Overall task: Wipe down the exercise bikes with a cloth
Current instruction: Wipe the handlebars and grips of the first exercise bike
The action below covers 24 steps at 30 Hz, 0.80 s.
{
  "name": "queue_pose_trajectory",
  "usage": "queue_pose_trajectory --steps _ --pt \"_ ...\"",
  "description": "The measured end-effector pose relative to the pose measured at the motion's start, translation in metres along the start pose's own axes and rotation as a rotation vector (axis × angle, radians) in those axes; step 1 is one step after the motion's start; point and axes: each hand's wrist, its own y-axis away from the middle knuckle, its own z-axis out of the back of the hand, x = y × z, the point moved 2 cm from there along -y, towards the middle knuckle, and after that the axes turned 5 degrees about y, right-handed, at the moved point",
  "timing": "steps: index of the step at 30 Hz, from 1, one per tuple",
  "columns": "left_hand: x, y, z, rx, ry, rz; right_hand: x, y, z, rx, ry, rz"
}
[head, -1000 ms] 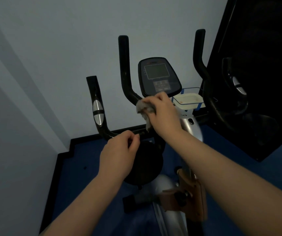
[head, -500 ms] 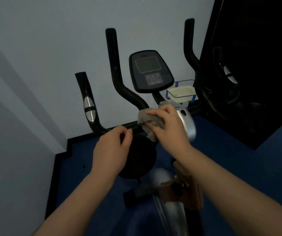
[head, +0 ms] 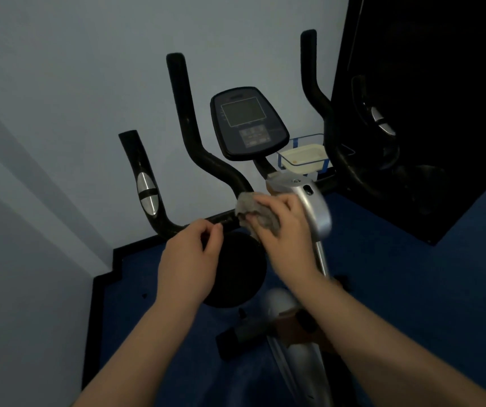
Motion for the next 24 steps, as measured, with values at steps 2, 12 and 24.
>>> queue_pose_trajectory --steps 2,12,24 --pt "0.000 0.000 0.000 0.003 0.017 0.000 -0.006 0.031 -0.001 -0.087 -0.127 -0.037" --pt "0.002 0.000 -0.001 0.010 0.023 -0.001 0.005 -0.010 -0.002 -0.074 -0.082 -0.151" --pt "0.002 -0.001 -0.001 -0.004 0.025 -0.014 0.009 -0.012 -0.004 -0.007 -0.043 -0.075"
